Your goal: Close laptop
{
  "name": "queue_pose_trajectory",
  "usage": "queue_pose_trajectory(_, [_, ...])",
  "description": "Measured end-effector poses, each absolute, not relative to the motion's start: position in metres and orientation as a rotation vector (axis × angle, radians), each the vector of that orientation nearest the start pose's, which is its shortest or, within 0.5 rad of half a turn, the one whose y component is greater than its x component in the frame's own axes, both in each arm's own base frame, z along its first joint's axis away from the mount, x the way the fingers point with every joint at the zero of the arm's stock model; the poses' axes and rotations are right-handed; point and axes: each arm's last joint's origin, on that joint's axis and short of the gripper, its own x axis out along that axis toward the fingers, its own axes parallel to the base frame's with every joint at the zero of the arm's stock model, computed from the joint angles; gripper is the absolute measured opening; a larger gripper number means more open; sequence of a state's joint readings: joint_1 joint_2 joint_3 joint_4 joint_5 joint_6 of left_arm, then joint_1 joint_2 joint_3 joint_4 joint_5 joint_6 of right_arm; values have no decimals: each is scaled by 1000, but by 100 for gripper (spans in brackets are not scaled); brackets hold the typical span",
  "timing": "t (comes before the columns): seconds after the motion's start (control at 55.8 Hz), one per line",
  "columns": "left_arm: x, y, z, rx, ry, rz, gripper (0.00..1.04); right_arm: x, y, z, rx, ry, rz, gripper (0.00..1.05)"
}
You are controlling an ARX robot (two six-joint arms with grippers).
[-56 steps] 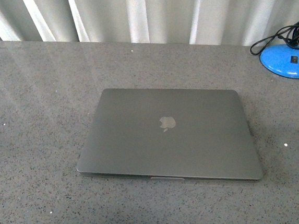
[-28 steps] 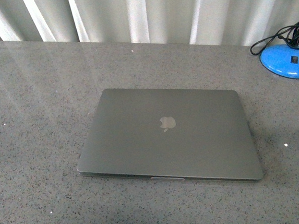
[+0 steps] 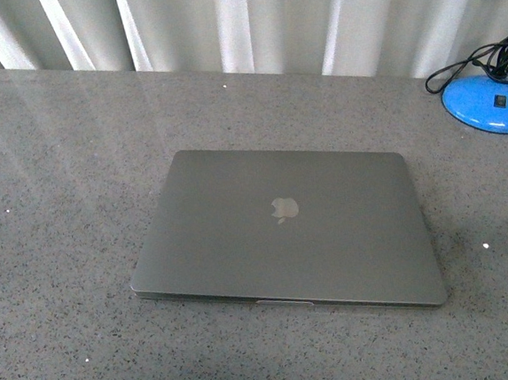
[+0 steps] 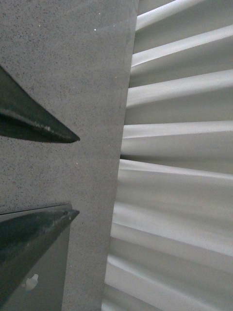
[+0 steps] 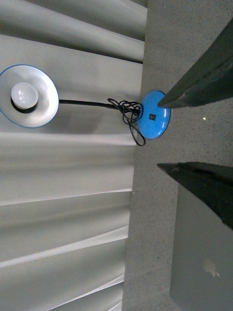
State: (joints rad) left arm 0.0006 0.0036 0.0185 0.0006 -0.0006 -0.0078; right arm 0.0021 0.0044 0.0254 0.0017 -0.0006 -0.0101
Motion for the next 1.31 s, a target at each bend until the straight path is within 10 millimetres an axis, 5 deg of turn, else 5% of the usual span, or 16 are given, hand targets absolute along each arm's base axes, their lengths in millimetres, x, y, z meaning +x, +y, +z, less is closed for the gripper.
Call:
queue_pose_trajectory(0.305, [97, 0, 170, -7, -15, 1, 97, 96, 0, 172, -10, -23, 3, 88])
queue_pose_trajectory(0.359, [97, 0, 170, -6, -15, 1, 99, 96, 0, 172, -9, -23, 3, 96])
queue_pose_trajectory(1.309, [97, 0, 170, -5, -15, 1, 98, 96, 0, 172, -9, -23, 3, 95])
